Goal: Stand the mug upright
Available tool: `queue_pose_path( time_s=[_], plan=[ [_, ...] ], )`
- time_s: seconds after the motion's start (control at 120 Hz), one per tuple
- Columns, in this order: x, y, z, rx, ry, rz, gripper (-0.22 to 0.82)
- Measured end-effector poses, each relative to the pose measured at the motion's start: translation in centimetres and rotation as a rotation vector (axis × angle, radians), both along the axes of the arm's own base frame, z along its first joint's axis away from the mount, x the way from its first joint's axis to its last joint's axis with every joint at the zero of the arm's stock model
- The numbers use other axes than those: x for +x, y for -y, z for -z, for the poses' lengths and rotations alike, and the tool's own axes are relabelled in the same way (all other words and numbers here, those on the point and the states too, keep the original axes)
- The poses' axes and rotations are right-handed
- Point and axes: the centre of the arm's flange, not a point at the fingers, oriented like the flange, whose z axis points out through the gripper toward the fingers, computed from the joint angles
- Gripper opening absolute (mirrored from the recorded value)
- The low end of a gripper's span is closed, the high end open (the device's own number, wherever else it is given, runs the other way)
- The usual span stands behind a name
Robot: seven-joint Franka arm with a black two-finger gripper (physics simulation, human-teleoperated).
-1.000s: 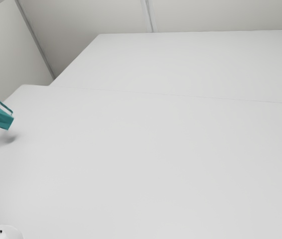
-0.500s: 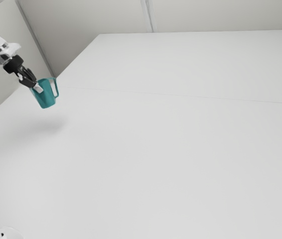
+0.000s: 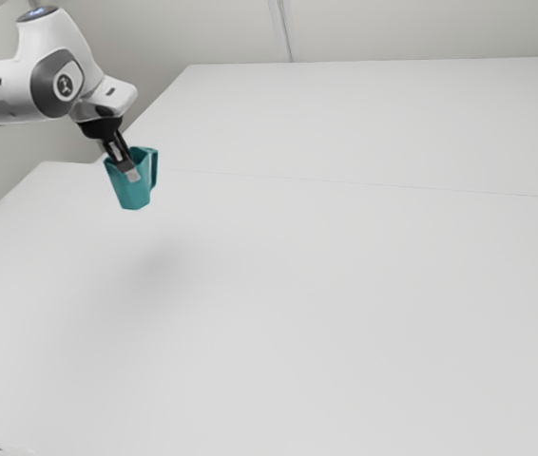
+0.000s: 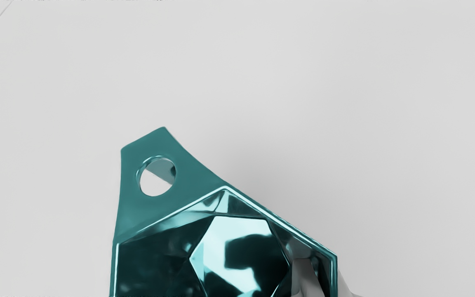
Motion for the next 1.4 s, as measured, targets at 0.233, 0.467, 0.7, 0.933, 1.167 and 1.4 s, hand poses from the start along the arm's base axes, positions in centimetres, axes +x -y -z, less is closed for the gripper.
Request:
queue_pose_path(
  time_s=[0.233,0.467,0.7,0.933,1.167,1.4],
  plan=[
    [-4.1,3.9,2.0,0.036,0.026,-0.061,-0.18],
    [-6.9,7.3,4.5,0.032,0.041,-0.098,-0.18],
    [-10.2,7.9,7.1,0.013,0.063,-0.176,-0.18],
    [-12.1,9.7,9.8,0.030,0.094,-0.170,-0.18],
    [-13.0,10.5,11.7,0.030,0.137,-0.170,-0.18],
    [-13.5,11.3,13.1,0.005,0.175,-0.180,-0.18]
  ],
)
